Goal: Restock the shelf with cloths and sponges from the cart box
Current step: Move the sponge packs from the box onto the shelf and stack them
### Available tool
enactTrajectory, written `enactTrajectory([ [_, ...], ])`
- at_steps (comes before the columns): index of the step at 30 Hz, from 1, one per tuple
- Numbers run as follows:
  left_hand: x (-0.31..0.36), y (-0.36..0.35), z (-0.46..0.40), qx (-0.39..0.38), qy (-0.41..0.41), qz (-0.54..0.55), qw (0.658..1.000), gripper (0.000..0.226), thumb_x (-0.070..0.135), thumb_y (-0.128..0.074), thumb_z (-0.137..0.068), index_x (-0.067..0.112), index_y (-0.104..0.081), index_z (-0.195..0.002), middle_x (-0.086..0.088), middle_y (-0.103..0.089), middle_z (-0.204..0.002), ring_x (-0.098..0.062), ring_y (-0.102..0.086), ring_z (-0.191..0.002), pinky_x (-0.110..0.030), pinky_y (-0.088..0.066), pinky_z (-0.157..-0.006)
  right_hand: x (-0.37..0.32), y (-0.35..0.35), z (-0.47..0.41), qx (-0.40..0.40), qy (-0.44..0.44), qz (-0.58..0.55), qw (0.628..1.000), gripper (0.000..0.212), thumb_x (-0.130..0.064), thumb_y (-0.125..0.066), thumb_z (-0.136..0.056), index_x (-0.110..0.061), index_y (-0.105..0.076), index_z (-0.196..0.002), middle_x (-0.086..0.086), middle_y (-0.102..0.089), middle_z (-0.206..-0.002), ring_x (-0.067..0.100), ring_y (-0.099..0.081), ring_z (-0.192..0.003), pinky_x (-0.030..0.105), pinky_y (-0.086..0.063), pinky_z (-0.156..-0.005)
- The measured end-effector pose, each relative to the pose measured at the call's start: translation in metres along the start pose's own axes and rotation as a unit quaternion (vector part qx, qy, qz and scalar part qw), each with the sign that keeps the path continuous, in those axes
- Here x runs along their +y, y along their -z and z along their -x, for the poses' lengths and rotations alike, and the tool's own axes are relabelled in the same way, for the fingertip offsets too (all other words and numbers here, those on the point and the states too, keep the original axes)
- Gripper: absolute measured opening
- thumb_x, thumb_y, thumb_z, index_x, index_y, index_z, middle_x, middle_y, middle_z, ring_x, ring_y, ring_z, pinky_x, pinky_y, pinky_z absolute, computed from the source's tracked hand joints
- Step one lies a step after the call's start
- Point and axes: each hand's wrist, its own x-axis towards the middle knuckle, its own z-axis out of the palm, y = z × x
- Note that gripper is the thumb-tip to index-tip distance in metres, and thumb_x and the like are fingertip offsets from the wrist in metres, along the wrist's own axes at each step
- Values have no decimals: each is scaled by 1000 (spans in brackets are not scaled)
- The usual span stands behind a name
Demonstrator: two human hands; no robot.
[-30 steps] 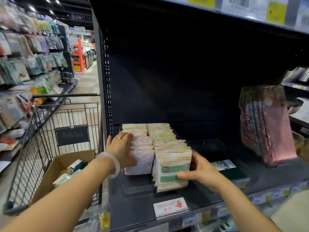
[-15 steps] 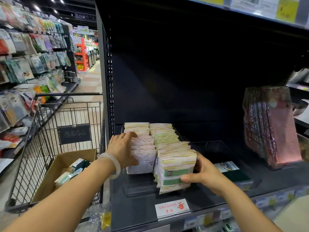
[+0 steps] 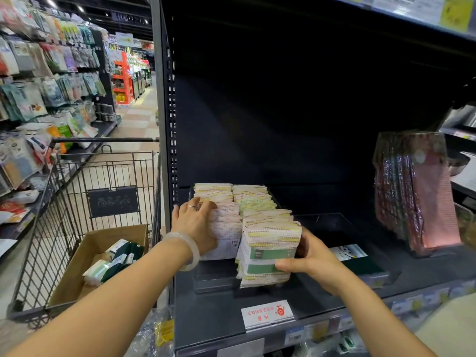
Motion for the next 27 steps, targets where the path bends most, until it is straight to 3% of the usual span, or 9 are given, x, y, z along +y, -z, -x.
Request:
enactTrajectory([
  [3,-4,4,6,-40,-27,97,994,88,23,-72,-73,31,-20,-144,-9,-3,-157,-27,-7,-146,-38,-17,-117,-6,-9,-2,-10,5,-23,1000,84,-22,-88,-45,-21,-53,-121,-3,-70,-113,13,-66,-106,31,-56,-84],
  [6,-11,14,10,-38,-20,227,973,88,11,-72,-74,21,-23,-146,-8,-14,-154,-25,-24,-141,-30,-30,-109,-12,-27,-6,-29,-6,-25,999,73,-12,-85,-52,-22,-54,-118,-4,-72,-109,11,-68,-102,29,-56,-84],
  [8,-14,19,12,-38,-5,301,953,74,4,-66,-80,17,-30,-144,-4,-33,-147,-22,-45,-124,-26,-39,-98,-14,-42,-11,-34,-5,7,999,77,-18,-87,-50,-24,-53,-119,-5,-69,-114,11,-65,-108,34,-53,-94],
  [10,-18,23,14,-52,24,366,929,56,3,-58,-88,15,-40,-139,-3,-49,-135,-20,-54,-109,-32,-46,-98,-16,-56,-17,-18,8,32,999,77,-17,-88,-54,-27,-51,-120,-8,-66,-117,9,-60,-113,29,-50,-97],
  [13,-23,25,12,-56,56,451,889,33,5,-40,-97,11,-52,-127,-6,-56,-126,-23,-51,-121,-38,-37,-109,-21,-71,-23,17,16,56,998,74,-9,-85,-64,-27,-45,-124,-15,-59,-118,2,-55,-110,16,-46,-91],
  [18,-24,25,13,-58,43,463,884,38,27,-33,-101,14,-53,-130,4,-52,-126,-13,-42,-124,-32,-27,-114,-18,-80,-23,37,49,139,988,77,-17,-84,-67,-31,-39,-127,-13,-52,-125,7,-47,-121,24,-36,-104],
  [22,-24,21,10,-56,18,445,894,40,32,-34,-101,15,-49,-133,8,-49,-120,-12,-44,-118,-26,-31,-103,-14,-86,-25,27,49,194,979,83,-23,-84,-67,-26,-35,-135,-10,-52,-131,12,-48,-124,31,-39,-107],
  [25,-25,17,9,-80,15,428,900,42,35,-46,-97,22,-44,-137,2,-47,-138,-16,-45,-125,-29,-36,-102,-12,-94,-25,12,31,264,964,89,-31,-81,-68,-27,-29,-140,-5,-47,-139,18,-46,-127,38,-38,-109],
  [27,-24,12,9,-83,6,379,922,46,34,-52,-94,29,-41,-139,1,-28,-153,-21,-30,-140,-33,-31,-110,-10,-95,-25,23,26,289,957,81,-33,-80,-70,-25,-35,-137,-4,-49,-137,17,-47,-127,34,-38,-107],
])
